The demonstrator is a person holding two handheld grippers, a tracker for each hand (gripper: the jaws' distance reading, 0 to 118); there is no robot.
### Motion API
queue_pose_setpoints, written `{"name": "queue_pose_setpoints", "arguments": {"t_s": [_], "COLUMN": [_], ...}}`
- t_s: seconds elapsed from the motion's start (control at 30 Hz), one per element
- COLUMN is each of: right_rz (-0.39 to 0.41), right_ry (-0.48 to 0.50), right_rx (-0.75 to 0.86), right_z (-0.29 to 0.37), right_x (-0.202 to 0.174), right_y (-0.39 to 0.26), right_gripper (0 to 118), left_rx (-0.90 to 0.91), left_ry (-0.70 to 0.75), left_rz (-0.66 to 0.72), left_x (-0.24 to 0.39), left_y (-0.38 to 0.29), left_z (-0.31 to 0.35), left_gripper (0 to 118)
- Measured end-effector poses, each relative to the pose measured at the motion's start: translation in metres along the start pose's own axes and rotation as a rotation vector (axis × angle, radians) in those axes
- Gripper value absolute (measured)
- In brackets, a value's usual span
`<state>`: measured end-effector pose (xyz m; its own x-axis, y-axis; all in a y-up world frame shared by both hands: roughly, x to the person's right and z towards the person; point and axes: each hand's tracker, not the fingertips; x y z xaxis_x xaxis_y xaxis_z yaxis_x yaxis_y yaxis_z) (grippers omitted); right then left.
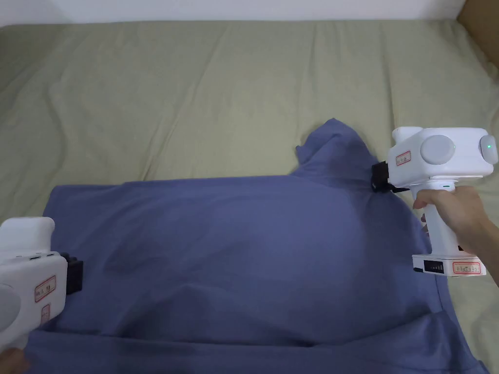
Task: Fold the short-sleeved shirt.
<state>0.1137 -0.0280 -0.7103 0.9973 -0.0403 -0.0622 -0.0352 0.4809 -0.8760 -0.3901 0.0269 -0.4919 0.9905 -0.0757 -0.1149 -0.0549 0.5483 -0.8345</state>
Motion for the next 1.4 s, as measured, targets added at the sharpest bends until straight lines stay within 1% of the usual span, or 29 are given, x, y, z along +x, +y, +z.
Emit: {"name": "queue_pose_setpoints", "arguments": {"t_s": [0.03,0.13,0.23,0.27,0.3,0.37,0.4,0.43,0.5,0.57,0.63,0.67,0.77,0.8,0.83,0.87,0.9,0.93,0.97,1.0,1.03,1.07,1.1,1.13,1.17,1.23,1.27,1.4], "right_rz": [-0.006,-0.007,0.041,0.053,0.061,0.064,0.066,0.068,0.072,0.075,0.073,0.068,0.067,0.070,0.072,0.073,0.071,0.068,0.067,0.065,0.061,0.056,0.042,0.024,0.014,-0.006,-0.007,0.001], "right_ry": [0.022,0.028,0.019,0.014,0.016,0.015,0.016,0.015,0.016,0.016,0.025,0.028,0.030,0.029,0.026,0.026,0.025,0.025,0.026,0.025,0.028,0.031,0.034,0.046,0.053,0.063,0.072,0.070], "right_rx": [-0.008,-0.003,0.021,0.025,0.023,0.023,0.024,0.024,0.023,0.024,0.026,0.030,0.028,0.027,0.026,0.027,0.029,0.029,0.028,0.026,0.024,0.026,0.036,0.041,0.052,0.070,0.077,0.105], "right_z": [0.000,0.008,0.019,0.021,0.023,0.023,0.023,0.023,0.023,0.022,0.022,0.021,0.018,0.017,0.018,0.018,0.017,0.016,0.019,0.019,0.020,0.022,0.029,0.034,0.039,0.048,0.055,0.086], "right_x": [0.001,0.000,-0.002,-0.002,-0.003,-0.002,-0.002,-0.003,-0.001,0.000,0.003,0.004,0.006,0.005,0.005,0.005,0.005,0.005,0.003,0.003,0.004,0.004,0.003,0.004,0.005,0.008,0.010,0.005], "right_y": [0.001,0.002,0.003,0.004,0.005,0.005,0.005,0.006,0.006,0.005,0.004,0.003,0.004,0.004,0.004,0.004,0.003,0.003,0.002,0.002,0.002,0.003,0.001,0.001,0.002,0.003,0.004,0.004], "right_gripper": [4,4,4,4,4,4,4,4,4,4,4,4,4,4,4,4,4,4,4,4,4,4,4,4,4,4,4,4], "left_rx": [-0.003,0.005,0.023,0.028,0.026,0.005,-0.013,-0.033,-0.033,-0.040,-0.034,-0.039,-0.065,-0.093,-0.117,-0.113,-0.095,-0.094,-0.082,-0.060,-0.062,-0.059,-0.070,-0.080,-0.080,-0.073,-0.072,-0.014], "left_ry": [-0.003,-0.020,-0.033,-0.041,-0.065,-0.084,-0.102,-0.114,-0.091,-0.071,-0.107,-0.092,-0.016,-0.024,-0.027,-0.030,-0.019,-0.016,-0.001,0.024,0.030,0.025,0.018,-0.012,0.030,0.017,0.016,0.000], "left_rz": [0.004,0.019,0.032,0.036,0.043,0.074,0.105,0.129,0.191,0.256,0.344,0.365,0.273,0.241,0.243,0.242,0.220,0.222,0.204,0.152,0.114,0.080,0.046,0.058,0.046,0.035,0.029,0.028], "left_x": [-0.001,-0.005,-0.015,-0.019,-0.026,-0.038,-0.045,-0.052,-0.061,-0.074,-0.086,-0.089,-0.088,-0.087,-0.086,-0.085,-0.083,-0.081,-0.079,-0.077,-0.075,-0.071,-0.068,-0.065,-0.062,-0.062,-0.061,-0.069], "left_y": [0.000,0.006,0.020,0.027,0.037,0.057,0.068,0.078,0.096,0.111,0.123,0.127,0.133,0.134,0.133,0.131,0.129,0.130,0.132,0.134,0.136,0.138,0.140,0.142,0.142,0.142,0.142,0.139], "left_z": [0.000,0.001,-0.005,-0.009,-0.017,-0.034,-0.046,-0.059,-0.079,-0.097,-0.115,-0.122,-0.147,-0.156,-0.163,-0.167,-0.165,-0.162,-0.159,-0.155,-0.150,-0.147,-0.145,-0.143,-0.141,-0.135,-0.132,-0.085], "left_gripper": [0,0,0,2,13,76,101,109,105,105,105,105,104,101,97,98,96,89,78,62,40,24,1,0,0,0,1,1]}}
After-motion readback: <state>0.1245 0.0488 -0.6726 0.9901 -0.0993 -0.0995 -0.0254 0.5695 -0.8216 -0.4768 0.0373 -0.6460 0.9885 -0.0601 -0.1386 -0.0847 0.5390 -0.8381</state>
